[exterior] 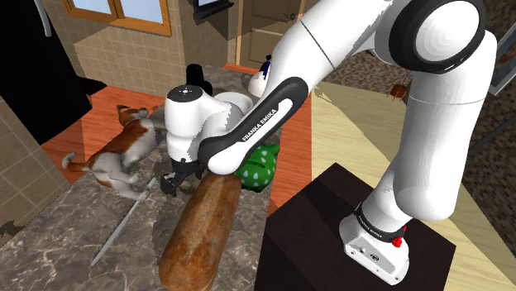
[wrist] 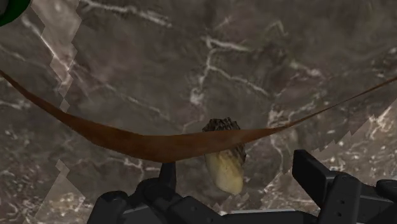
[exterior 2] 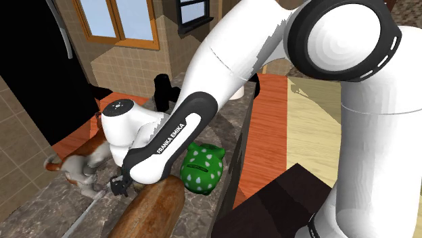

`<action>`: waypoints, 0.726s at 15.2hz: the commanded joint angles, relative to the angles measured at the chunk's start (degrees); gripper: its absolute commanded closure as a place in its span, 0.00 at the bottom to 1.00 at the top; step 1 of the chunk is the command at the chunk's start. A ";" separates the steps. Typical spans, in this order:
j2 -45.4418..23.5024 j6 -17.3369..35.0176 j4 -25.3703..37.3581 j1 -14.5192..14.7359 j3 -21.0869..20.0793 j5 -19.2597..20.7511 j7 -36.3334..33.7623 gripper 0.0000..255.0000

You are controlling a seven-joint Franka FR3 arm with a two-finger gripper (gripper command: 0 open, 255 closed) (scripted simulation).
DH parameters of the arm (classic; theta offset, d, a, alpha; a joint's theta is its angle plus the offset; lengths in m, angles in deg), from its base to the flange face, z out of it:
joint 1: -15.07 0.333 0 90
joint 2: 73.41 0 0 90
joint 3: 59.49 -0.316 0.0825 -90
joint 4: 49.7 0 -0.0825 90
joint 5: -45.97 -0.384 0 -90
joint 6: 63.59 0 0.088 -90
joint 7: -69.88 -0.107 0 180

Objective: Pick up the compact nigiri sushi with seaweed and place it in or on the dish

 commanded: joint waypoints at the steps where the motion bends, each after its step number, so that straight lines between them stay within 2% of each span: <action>1: -0.87 -0.45 -0.27 0.14 0.29 0.26 -0.13 0.00; 7: -0.86 -0.44 -0.28 0.14 0.29 0.26 -0.13 0.00; 8: -0.86 -0.44 -0.28 0.14 0.29 0.25 -0.12 1.00; 11: -0.79 -0.44 -0.35 0.09 0.28 0.22 -0.08 1.00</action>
